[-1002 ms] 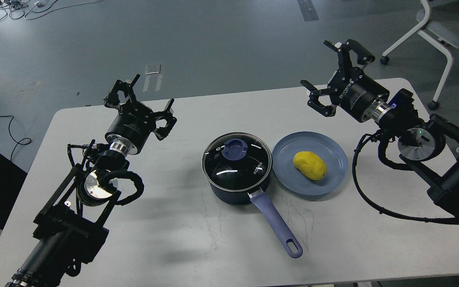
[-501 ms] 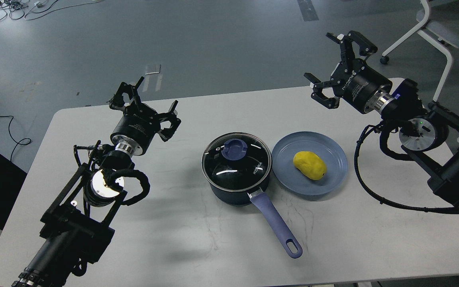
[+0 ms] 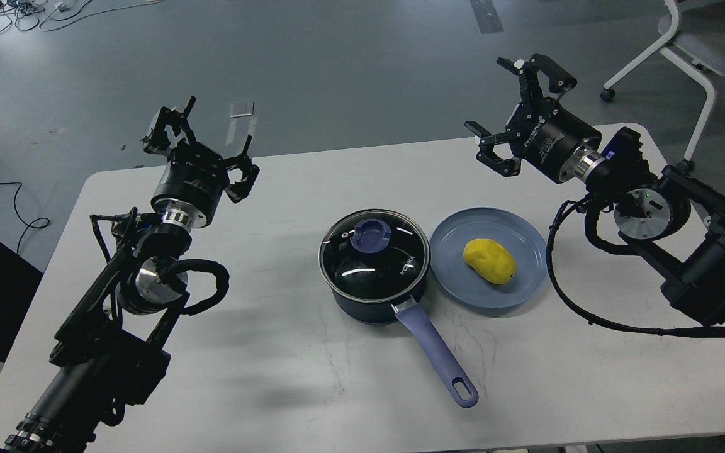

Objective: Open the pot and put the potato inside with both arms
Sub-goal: 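Raise both grippers and move the left arm toward the saucepan, then reach the left gripper down to the blue knob of the glass lid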

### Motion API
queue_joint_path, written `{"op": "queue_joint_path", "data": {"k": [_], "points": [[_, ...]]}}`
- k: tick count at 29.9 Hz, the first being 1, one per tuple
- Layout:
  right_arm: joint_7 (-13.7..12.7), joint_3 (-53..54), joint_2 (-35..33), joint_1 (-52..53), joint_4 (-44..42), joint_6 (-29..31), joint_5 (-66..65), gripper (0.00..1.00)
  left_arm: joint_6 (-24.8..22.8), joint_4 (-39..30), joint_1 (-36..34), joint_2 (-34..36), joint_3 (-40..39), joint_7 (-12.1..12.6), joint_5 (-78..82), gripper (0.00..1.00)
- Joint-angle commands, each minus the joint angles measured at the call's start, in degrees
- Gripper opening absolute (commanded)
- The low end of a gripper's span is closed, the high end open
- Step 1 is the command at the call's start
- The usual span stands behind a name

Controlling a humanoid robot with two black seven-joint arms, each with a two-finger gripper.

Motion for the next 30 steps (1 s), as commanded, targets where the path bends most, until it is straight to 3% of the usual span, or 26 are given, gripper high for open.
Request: {"op": "queue_joint_path", "data": {"k": [1, 3, 5, 7, 11, 15, 20, 23, 24, 26, 30], "points": [[0.1, 0.1, -1.3, 0.3, 0.0, 0.0, 0.0, 1.0, 3.4, -1.2, 0.0, 0.5, -0.2, -0.9, 1.1, 0.98], [0.1, -0.1, -1.7, 0.3, 0.0, 0.0, 0.0, 1.0, 4.8, -3.3, -0.6, 1.8, -0.4, -2.8, 4.1, 0.98], [0.0, -0.2, -1.8, 0.3, 0.0, 0.0, 0.0, 1.0, 5.4, -5.1, -1.9, 4.3, -0.6, -7.0, 11.5, 0.98], [0.1, 0.1, -1.9, 0.3, -0.1, -0.1, 0.0, 1.0, 6.4, -8.2, -3.2, 6.6, -0.3, -9.2, 19.8, 0.98], [0.0, 0.2, -2.5, -0.1, -0.1, -0.1, 0.0, 1.0, 9.2, -12.1, -3.9, 10.2, 0.9, -9.3, 30.4, 0.98], [0.2, 0.7, -2.5, -1.1, -0.2, 0.4, 0.0, 1.0, 9.4, -16.2, -7.3, 16.5, 7.5, -9.6, 50.2, 0.98], [1.3, 0.9, -2.2, -1.5, -0.4, 0.7, 0.0, 1.0, 9.4, -18.7, -8.1, 17.4, 17.0, -9.5, 58.8, 0.98], [2.7, 1.9, -1.9, -1.4, -0.2, 0.7, -0.1, 1.0, 9.5, -20.7, -9.9, 16.9, 22.1, -7.5, 64.3, 0.98], [3.2, 2.1, -1.8, -1.2, -0.3, 0.7, -0.1, 1.0, 9.5, -21.2, -11.5, 16.4, 23.4, -5.5, 67.7, 0.98], [3.3, 2.1, -1.9, -0.8, -0.4, 0.7, -0.2, 1.0, 9.9, -21.1, -14.5, 15.0, 24.4, -3.9, 74.1, 0.98], [3.3, 2.4, -1.9, -0.9, -1.9, 0.6, -0.3, 1.0, 9.9, -17.2, -17.9, 13.2, 29.3, -3.7, 88.0, 0.98]]}}
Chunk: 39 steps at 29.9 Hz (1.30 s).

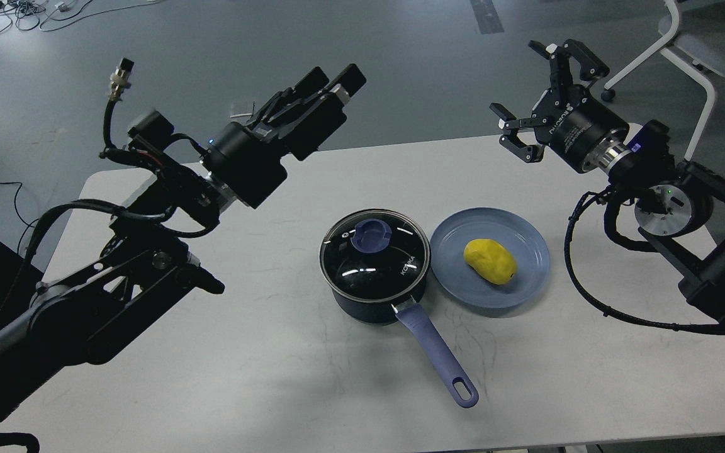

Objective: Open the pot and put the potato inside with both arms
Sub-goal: 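Reach the left gripper down to the blue knob of the glass lid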

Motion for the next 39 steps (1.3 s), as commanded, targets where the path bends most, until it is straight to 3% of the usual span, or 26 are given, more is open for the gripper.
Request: {"op": "queue_joint_path", "data": {"k": [1, 9, 19, 39], "points": [[0.1, 0.5, 0.0, 0.0, -1.4, -0.2, -0.1, 1.0, 0.2, 3.8, -2.1, -1.2, 4.3, 0.7, 11.8, 0.98], [0.1, 1.2, -0.5, -1.0, -5.8, -0.3, 0.0, 1.0, 1.5, 8.5, -1.4, -5.9, 9.1, 1.3, 28.0, 0.98], [-0.2, 1.2, 0.2, -2.7, -7.0, -0.3, 0.2, 1.0, 1.6, 15.2, -1.5, -6.1, 12.8, 1.3, 29.6, 0.98], [-0.3, 0.1, 0.1, -3.0, -9.8, -0.6, 0.1, 1.0, 1.9, 14.5, -1.0, -4.9, 15.4, 1.1, 32.3, 0.98]]}}
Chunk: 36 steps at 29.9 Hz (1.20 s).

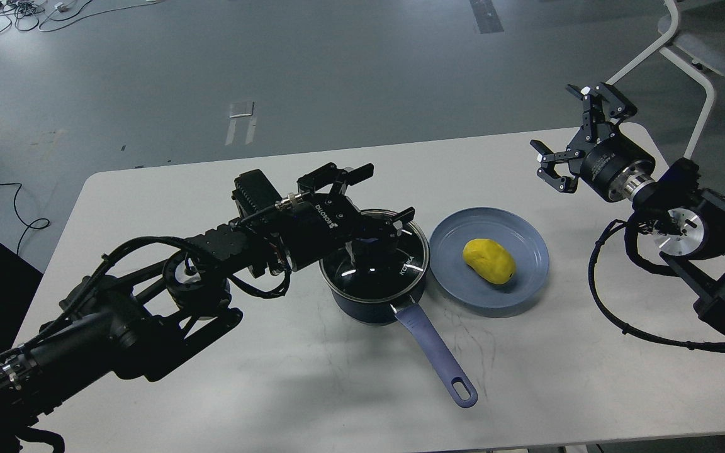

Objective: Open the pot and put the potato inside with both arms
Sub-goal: 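Reach the left gripper down to the blue knob of the glass lid, then close the left gripper on the lid knob and lift the lid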

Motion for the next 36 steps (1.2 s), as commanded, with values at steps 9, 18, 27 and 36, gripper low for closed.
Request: {"op": "queue_joint_path", "data": {"k": [9, 18, 27, 36], "points": [[0.0, -0.2, 0.2, -0.2, -0.1, -0.1, 0.0, 1.0, 0.4, 2.9, 0.9, -1.0, 0.4, 0.2, 1.9, 0.98], [0.1, -1.6, 0.0, -0.2, -0.1, -0.1, 0.0, 1.0, 0.8, 2.9, 3.0, -1.2, 0.5, 0.1, 1.9, 0.98], [0.1, -1.9, 0.1, -0.5, -0.1, -0.1, 0.0, 1.0, 1.7, 4.5, 3.8, -1.1, 0.6, -0.2, 1.9, 0.98], [0.1, -1.9, -0.1, -0.6, -0.2, 0.0, 0.0, 1.0, 1.8, 6.5, 4.6, -2.4, 0.6, -0.3, 1.9, 0.98]]}}
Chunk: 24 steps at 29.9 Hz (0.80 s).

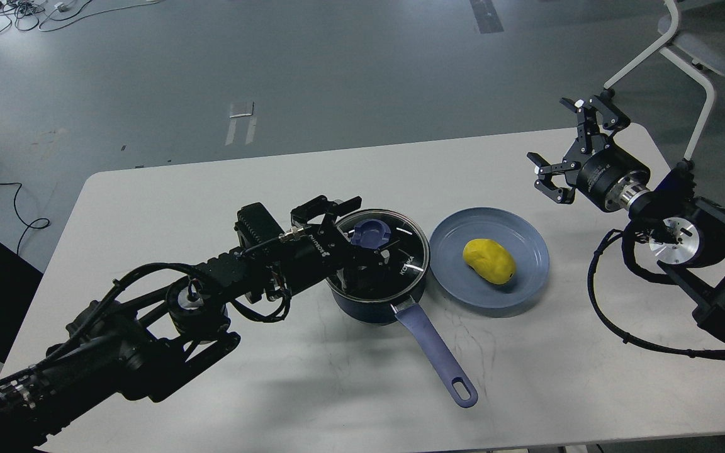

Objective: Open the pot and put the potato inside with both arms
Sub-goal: 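Close the left gripper on the lid knob and lift the lid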

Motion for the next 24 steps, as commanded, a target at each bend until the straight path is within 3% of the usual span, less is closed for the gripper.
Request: {"op": "queue_joint_path", "data": {"k": [1, 8, 14, 24], "points": [[0.0, 0.0, 0.1, 0.0, -0.1, 0.1, 0.0, 1.0, 0.0, 0.8, 0.1, -0.6, 0.0, 0.0, 0.0, 0.98], [0.1, -0.2, 0.2, -0.7, -0.1, 0.0, 0.0, 1.0, 0.0, 0.8, 0.3, -0.6, 0.0, -0.1, 0.0, 0.96], [0.1, -1.1, 0.1, -0.7, -0.9, 0.0, 0.0, 1.0, 0.0, 0.8, 0.5, -0.4, 0.8, -0.2, 0.0, 0.76], [0.1, -1.1, 0.2, -0.7, -1.0, -0.1, 0.0, 1.0, 0.1, 0.8, 0.4, -0.2, 2.4, -0.2, 0.0, 0.75]]}}
